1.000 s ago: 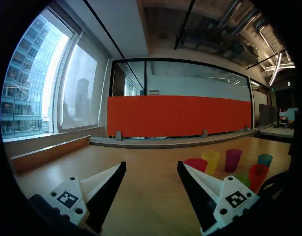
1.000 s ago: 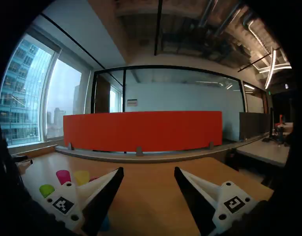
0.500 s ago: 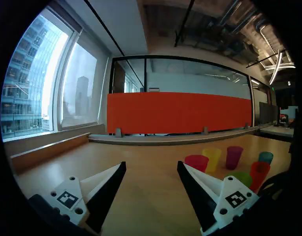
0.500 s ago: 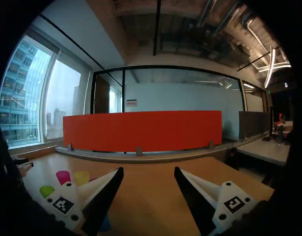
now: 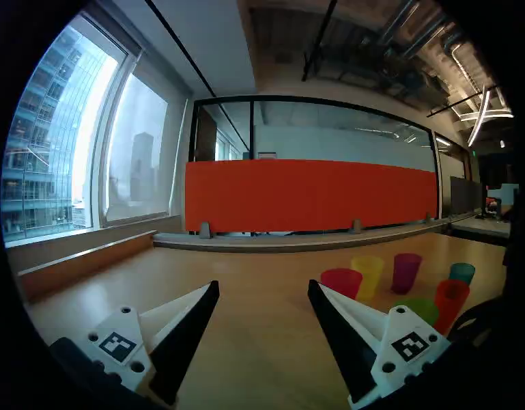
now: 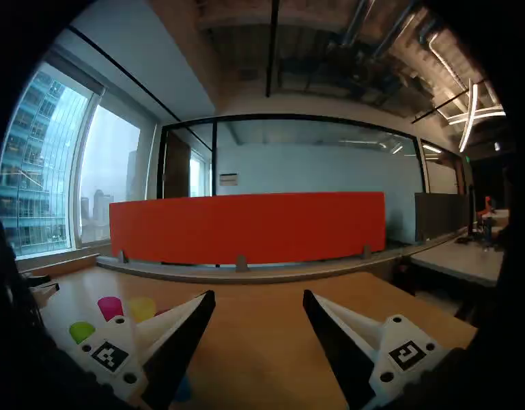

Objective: Pour water

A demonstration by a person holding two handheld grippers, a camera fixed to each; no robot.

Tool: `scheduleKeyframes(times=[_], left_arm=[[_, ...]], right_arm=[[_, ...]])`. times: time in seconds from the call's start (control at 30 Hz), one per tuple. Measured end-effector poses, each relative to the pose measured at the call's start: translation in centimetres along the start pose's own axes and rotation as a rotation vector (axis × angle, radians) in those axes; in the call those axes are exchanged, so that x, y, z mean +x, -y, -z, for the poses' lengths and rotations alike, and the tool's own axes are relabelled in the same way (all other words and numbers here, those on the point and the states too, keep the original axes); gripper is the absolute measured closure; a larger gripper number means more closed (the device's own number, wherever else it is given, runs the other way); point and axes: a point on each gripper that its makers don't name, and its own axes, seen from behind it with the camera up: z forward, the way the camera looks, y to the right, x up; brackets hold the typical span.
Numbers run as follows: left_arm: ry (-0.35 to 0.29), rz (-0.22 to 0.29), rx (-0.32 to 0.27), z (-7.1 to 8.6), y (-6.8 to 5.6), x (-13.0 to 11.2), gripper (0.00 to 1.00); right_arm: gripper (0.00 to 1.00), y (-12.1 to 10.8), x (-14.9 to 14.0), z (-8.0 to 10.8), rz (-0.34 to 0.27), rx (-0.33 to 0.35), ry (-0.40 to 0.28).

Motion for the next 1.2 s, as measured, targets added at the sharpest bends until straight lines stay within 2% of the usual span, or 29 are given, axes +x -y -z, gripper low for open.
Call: scheduleKeyframes(times=[0.3, 0.6, 0.9, 1.2], left_arm=[[0.000, -0.001, 0.000, 0.0, 0.0, 0.0, 0.03], [0.001, -0.001, 0.001, 0.1, 0.0, 0.0, 0.03], [0.001, -0.001, 0.001, 0.1, 0.1, 0.0, 0.03], [0.001, -0.001, 0.001, 0.1, 0.1, 0.0, 0.03]], right_arm=[[0.00, -0.7, 0.3, 0.0, 0.024, -0.003, -0.027], [0.00, -1.4, -0.2, -0.4, 0.114, -0.022, -0.047], [0.00, -1.0, -2.4, -1.5, 0.091, -0.017, -0.041], [0.00, -1.5, -4.6, -2.1, 0.066, -0.054, -0.038]])
